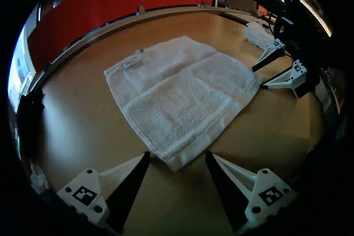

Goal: Fold towel

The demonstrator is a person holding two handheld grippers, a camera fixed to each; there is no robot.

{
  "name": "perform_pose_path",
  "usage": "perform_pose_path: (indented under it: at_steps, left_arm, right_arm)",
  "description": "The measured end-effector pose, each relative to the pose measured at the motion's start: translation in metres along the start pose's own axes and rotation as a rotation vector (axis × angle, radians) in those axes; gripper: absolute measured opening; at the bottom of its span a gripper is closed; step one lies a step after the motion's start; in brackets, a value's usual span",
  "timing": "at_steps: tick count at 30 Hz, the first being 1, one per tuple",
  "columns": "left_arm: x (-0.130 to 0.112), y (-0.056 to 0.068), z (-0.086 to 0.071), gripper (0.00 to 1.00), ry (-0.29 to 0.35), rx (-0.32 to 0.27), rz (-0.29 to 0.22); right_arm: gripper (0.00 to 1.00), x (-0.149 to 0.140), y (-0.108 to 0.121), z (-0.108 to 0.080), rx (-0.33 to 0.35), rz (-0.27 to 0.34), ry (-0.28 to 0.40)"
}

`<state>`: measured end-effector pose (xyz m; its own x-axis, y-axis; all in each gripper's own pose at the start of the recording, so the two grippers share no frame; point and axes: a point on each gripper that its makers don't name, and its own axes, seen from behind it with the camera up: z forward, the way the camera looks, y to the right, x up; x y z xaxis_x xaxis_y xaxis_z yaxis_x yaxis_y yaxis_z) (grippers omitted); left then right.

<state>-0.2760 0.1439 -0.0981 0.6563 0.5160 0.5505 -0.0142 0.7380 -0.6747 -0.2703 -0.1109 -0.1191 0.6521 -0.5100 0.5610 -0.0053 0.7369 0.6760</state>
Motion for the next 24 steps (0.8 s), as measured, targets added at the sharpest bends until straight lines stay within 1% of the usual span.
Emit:
perform_pose_path:
  at_steps: [5,11,13,17,19,21,24]
  left_arm:
    - [0.0003,0.0035,0.0007,0.8,-0.004,-0.006,0.007]
    - [0.0002,0.0049,0.0003,0.75,-0.009,-0.009,0.007]
    - [0.0004,0.0053,0.0002,0.72,-0.012,-0.01,0.009]
    - [0.0009,0.0054,0.0001,0.61,-0.018,-0.01,0.009]
    - [0.0012,0.004,0.0005,0.42,-0.017,-0.003,0.001]
    - [0.0015,0.0035,0.001,0.29,-0.018,0.003,-0.007]
    - [0.0022,0.0044,0.0017,0.22,-0.018,0.006,-0.015]
  right_arm:
    - [0.66,0.0004,-0.0003,0.0004,0.008,-0.007,-0.002]
    - [0.49,0.0011,-0.0026,0.0029,0.018,-0.019,-0.009]
    - [0.45,0.0015,-0.003,0.0035,0.018,-0.018,-0.01]
    - [0.34,0.0019,-0.0023,0.0041,0.013,-0.008,-0.011]
    - [0.27,0.0021,-0.0011,0.0039,0.009,-0.001,-0.012]
    - [0.2,0.0024,-0.0006,0.0036,0.008,0.006,-0.014]
    - [0.12,0.0031,-0.0019,0.0032,0.015,0.013,-0.018]
